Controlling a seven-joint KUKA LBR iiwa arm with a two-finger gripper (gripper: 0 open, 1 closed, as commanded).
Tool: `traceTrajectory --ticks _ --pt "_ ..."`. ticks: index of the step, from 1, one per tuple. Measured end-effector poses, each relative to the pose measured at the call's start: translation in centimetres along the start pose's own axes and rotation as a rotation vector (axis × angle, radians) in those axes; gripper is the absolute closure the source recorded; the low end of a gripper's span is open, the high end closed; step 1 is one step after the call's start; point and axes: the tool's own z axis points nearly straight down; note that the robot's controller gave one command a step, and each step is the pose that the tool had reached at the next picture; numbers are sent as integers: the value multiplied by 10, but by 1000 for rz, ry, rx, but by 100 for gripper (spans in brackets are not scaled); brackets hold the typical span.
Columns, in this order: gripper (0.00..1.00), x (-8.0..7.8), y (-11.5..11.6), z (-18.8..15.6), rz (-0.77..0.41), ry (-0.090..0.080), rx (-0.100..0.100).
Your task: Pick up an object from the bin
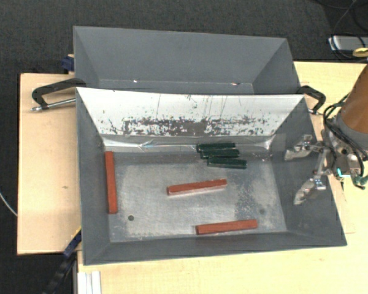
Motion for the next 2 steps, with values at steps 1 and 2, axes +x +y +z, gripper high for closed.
traceTrajectory --ticks 1,2 --pt "0 -2 1 -4 -2 -8 2" --pt "0 -6 29 64 31 -11 1"
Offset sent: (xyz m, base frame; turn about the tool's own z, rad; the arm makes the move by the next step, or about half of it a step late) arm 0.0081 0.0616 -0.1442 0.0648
